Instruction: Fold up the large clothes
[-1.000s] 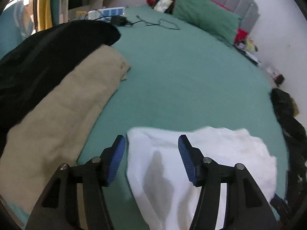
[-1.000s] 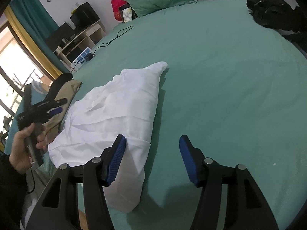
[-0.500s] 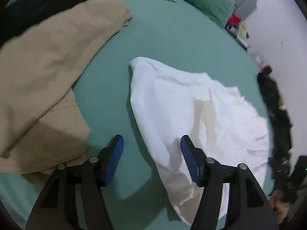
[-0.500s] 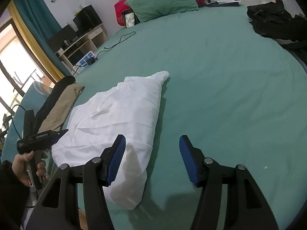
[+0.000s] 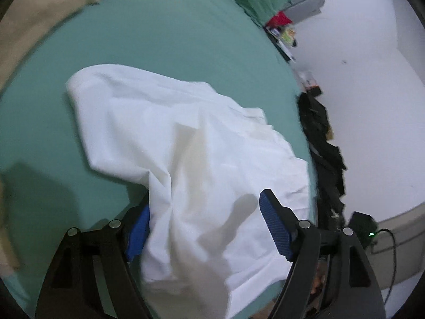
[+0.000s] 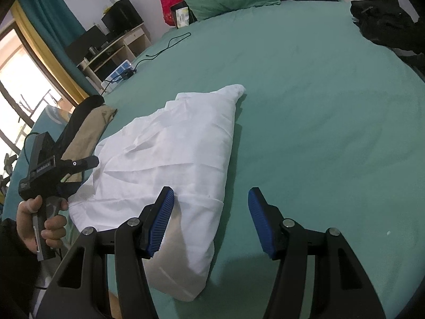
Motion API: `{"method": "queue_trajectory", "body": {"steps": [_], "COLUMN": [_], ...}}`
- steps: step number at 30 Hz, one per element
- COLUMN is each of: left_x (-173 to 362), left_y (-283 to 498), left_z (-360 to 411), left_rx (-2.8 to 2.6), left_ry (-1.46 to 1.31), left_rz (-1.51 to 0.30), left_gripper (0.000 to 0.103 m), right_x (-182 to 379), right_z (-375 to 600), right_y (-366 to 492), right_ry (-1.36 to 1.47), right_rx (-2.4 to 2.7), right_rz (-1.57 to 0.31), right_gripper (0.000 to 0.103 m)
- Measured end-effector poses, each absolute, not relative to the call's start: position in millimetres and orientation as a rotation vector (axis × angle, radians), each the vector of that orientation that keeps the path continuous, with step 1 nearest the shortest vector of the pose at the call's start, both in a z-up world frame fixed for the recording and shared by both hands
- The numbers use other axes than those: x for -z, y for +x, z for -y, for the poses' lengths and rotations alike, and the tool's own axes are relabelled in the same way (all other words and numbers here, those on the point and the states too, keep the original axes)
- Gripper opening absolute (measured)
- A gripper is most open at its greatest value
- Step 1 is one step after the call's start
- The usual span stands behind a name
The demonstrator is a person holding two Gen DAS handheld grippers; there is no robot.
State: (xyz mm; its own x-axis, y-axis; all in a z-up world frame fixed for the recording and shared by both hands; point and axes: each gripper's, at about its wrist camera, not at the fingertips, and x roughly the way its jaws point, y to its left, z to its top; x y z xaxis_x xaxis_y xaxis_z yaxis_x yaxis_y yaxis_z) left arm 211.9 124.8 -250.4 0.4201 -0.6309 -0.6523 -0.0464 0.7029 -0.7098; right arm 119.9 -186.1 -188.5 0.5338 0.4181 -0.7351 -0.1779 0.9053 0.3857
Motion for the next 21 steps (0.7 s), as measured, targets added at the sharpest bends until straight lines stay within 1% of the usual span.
{"method": "queue_trajectory", "body": {"steps": [4, 8, 11, 13, 17, 21], "left_x": [243.0, 235.3, 230.8, 233.4, 234.0, 244.4], "left_y": [224.9, 238.1, 247.0, 252.8, 254.5, 252.2], "left_z": [-100.4, -96.5, -97.6, -99.4, -96.4, -101.5], "left_rx": [0.417, 0.349, 0.253, 0.249, 0.279, 0.422], "left_ry": [-0.568, -0.451, -0.349, -0.363, -0.400, -0.594], "left_rz": [-1.127, -1.146, -1.156, -1.177, -1.157, -1.144], "left_gripper": [0.079, 0.079, 0.079, 0.079, 0.079, 0.079], "right_x": [190.5, 188.2, 187.1, 189.4, 199.2, 212.9], "right_z": [187.3, 182.6, 174.6, 170.5, 163.6, 158.6], "right_y": [123.7, 134.1, 144.6, 151.2, 163.2, 169.6], "right_ry": [0.274, 0.248, 0.219, 0.224, 0.281, 0.328], "right_rx": [-0.375, -0.402, -0.435, -0.453, -0.493, -0.521], "right_rz": [-0.951, -0.958, -0.971, -0.983, -1.008, -1.028], "right_gripper": [0.059, 0.067, 0.069, 0.070, 0.072, 0.073]}}
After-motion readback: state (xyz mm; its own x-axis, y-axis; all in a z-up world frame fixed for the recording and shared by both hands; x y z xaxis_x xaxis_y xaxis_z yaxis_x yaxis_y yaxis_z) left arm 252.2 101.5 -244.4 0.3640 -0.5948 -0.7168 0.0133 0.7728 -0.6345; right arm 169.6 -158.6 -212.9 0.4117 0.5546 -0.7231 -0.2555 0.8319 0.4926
